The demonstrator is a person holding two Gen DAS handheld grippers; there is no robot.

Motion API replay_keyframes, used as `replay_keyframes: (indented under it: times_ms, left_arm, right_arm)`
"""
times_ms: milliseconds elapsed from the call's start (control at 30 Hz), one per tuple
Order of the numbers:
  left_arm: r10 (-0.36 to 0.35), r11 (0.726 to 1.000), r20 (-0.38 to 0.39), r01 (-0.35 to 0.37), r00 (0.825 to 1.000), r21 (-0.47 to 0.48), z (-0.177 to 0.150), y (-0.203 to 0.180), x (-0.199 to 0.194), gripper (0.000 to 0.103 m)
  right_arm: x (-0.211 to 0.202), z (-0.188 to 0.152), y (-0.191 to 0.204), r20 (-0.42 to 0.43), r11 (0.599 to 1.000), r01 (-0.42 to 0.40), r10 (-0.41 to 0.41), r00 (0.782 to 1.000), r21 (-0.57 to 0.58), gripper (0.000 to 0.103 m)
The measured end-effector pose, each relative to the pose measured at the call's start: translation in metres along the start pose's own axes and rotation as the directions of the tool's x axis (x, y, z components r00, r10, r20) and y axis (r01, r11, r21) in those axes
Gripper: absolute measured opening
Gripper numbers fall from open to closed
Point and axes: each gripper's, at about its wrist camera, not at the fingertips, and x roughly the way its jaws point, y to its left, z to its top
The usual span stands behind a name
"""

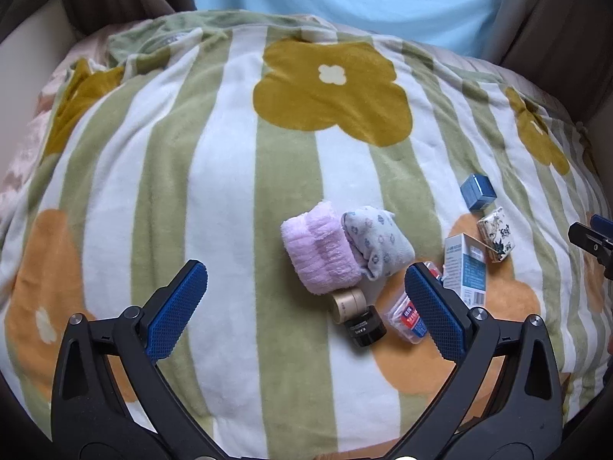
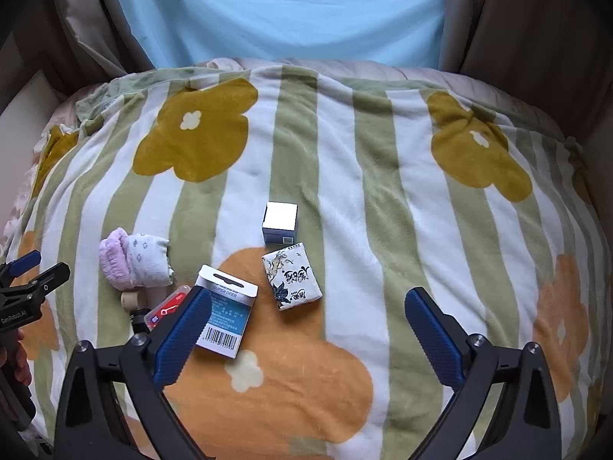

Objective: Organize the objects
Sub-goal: 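Grasp the pink towel with the left tool while the right tool grasps the tissue pack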

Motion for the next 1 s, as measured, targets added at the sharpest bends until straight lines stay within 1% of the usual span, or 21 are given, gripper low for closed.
replay_keyframes:
  times_ms: [67, 133, 200, 267, 367, 533, 667, 767, 800, 867, 900, 933, 967, 1000]
  left_arm:
    - [-0.004, 1.000, -0.022, 0.003, 1.000, -0.025, 0.000, 0.003, 0.018, 0.100]
    - [0.004, 0.999, -0.028, -0.005, 1.000, -0.036, 0.002, 0.006, 0.033, 0.100]
    - [-0.005, 0.999, -0.040, 0.003, 0.999, -0.051, 0.003, 0.007, 0.045, 0.100]
    - [0.000, 0.999, -0.052, -0.003, 0.999, -0.052, 0.003, 0.007, 0.056, 0.100]
    - [0.009, 0.999, -0.058, -0.012, 0.998, -0.047, 0.003, 0.006, 0.067, 0.099]
    - [0.009, 0.999, -0.069, -0.012, 0.998, -0.051, 0.004, 0.006, 0.079, 0.096]
    - [0.004, 0.999, -0.076, -0.007, 0.997, -0.047, 0.004, 0.007, 0.086, 0.095]
    - [-0.003, 0.999, -0.081, -0.001, 0.997, -0.051, 0.004, 0.008, 0.092, 0.093]
    - [-0.009, 0.999, -0.083, 0.005, 0.997, -0.054, 0.003, 0.009, 0.093, 0.090]
    - [-0.029, 0.998, -0.089, 0.024, 0.996, -0.057, 0.003, 0.009, 0.095, 0.080]
    - [-0.042, 0.998, -0.093, 0.037, 0.995, -0.054, 0.003, 0.009, 0.097, 0.073]
    - [-0.049, 0.998, -0.098, 0.045, 0.994, -0.048, 0.003, 0.008, 0.099, 0.069]
    - [-0.053, 0.998, -0.099, 0.049, 0.994, -0.042, 0.002, 0.006, 0.099, 0.067]
    - [-0.059, 0.998, -0.097, 0.056, 0.993, -0.036, 0.002, 0.005, 0.099, 0.061]
  right_arm:
    - [0.017, 0.003, 0.000, -0.019, 1.000, 0.002, -0.002, 1.000, 0.001, 0.097]
    - [0.033, 0.006, -0.002, -0.035, 1.000, 0.003, -0.003, 0.999, 0.000, 0.093]
    - [0.046, 0.009, -0.002, -0.049, 1.000, -0.003, 0.003, 0.999, 0.003, 0.092]
    - [0.059, 0.011, -0.001, -0.060, 1.000, -0.004, 0.004, 0.998, 0.005, 0.091]
    - [0.074, 0.012, 0.000, -0.078, 1.000, -0.013, 0.014, 0.997, 0.004, 0.087]
    - [0.092, 0.010, 0.000, -0.109, 1.000, -0.027, 0.027, 0.994, 0.000, 0.086]
    - [0.105, 0.009, 0.001, -0.129, 0.999, -0.035, 0.034, 0.991, 0.001, 0.080]
    - [0.114, 0.008, 0.001, -0.149, 0.999, -0.036, 0.036, 0.988, 0.006, 0.077]
    - [0.117, 0.008, 0.002, -0.155, 0.999, -0.038, 0.038, 0.987, 0.007, 0.076]
    - [0.121, 0.007, 0.002, -0.165, 0.999, -0.036, 0.037, 0.986, 0.009, 0.075]
    - [0.124, 0.006, 0.002, -0.170, 0.999, -0.037, 0.038, 0.985, 0.010, 0.072]
    - [0.127, 0.005, 0.002, -0.180, 0.999, -0.044, 0.046, 0.983, 0.016, 0.070]
    - [0.129, 0.005, 0.002, -0.188, 0.998, -0.051, 0.054, 0.981, 0.021, 0.065]
    - [0.132, 0.004, 0.001, -0.199, 0.998, -0.062, 0.067, 0.978, 0.029, 0.061]
